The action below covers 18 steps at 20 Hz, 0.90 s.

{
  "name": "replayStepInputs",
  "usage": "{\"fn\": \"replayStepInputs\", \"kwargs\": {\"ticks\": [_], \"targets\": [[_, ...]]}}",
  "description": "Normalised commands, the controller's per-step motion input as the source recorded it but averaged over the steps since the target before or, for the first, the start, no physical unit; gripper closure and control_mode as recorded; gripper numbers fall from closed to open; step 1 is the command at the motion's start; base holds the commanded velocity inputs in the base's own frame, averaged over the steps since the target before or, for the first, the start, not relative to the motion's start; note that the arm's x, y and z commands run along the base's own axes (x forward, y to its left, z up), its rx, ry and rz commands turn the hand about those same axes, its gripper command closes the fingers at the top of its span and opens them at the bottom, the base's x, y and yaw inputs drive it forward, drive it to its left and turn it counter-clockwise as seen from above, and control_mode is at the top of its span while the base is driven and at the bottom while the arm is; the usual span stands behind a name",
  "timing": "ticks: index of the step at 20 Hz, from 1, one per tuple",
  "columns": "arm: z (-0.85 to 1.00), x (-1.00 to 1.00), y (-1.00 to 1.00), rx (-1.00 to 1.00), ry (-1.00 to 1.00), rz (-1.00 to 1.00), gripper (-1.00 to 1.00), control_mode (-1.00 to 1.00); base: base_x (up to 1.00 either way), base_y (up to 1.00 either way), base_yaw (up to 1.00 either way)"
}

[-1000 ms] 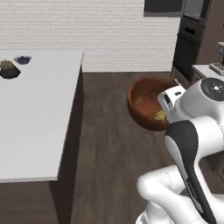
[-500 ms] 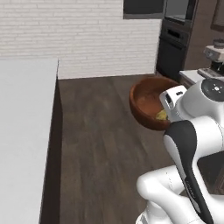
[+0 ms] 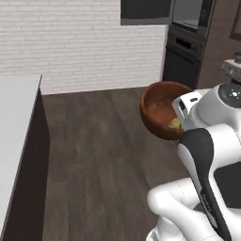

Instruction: Pick the potato from the sink and place it in the bowl. Then pick the bowl and place it in the microwave. Then close the microwave door and press the start button.

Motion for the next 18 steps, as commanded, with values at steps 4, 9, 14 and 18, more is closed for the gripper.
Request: {"fn": "replayStepInputs", "kwargs": {"ticks": [4,9,14,18], "targets": [[0.0,0.0,0.0,0.0,0.0,0.0,1.0,1.0,1.0,-0.16,-0.25],[0.0,0.0,0.0,0.0,0.0,0.0,1.0,1.0,1.0,0.0,-0.31],[0.0,0.0,0.0,0.0,0.0,0.0,1.0,1.0,1.0,0.04,-0.32],[0.0,0.0,0.0,0.0,0.0,0.0,1.0,1.0,1.0,0.02,-0.44]]}}
